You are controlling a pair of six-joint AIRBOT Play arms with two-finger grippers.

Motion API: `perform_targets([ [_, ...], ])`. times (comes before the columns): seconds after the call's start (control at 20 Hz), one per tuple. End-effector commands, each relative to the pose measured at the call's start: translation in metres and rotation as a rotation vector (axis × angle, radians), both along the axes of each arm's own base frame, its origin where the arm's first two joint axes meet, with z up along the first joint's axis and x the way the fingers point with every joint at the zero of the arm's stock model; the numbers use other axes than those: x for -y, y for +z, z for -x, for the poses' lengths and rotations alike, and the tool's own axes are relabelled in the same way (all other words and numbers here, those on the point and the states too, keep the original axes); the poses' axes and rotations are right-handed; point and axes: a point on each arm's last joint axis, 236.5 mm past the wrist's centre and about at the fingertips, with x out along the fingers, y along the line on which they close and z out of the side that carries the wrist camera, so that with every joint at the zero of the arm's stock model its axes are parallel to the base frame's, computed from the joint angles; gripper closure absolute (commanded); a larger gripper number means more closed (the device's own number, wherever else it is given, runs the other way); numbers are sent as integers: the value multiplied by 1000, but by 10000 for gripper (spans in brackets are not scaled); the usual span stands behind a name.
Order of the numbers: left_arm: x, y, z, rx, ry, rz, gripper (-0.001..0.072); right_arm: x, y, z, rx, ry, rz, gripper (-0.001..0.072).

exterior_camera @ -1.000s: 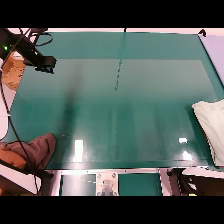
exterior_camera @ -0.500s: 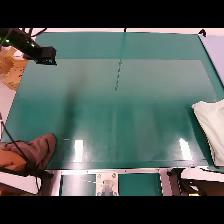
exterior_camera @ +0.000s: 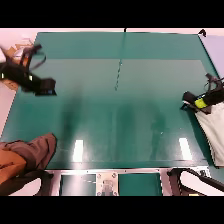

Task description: Fold the shirts.

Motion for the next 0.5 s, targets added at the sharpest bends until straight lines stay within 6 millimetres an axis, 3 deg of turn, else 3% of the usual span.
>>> perform_targets([
  [0.0, -1, -32, 47, -34, 40, 6, 685, -33, -15, 5, 51, 58, -23, 689],
  [0.45, -6, -33, 48, -28, 40, -18, 684, -33, -15, 6, 44, 58, -25, 688],
])
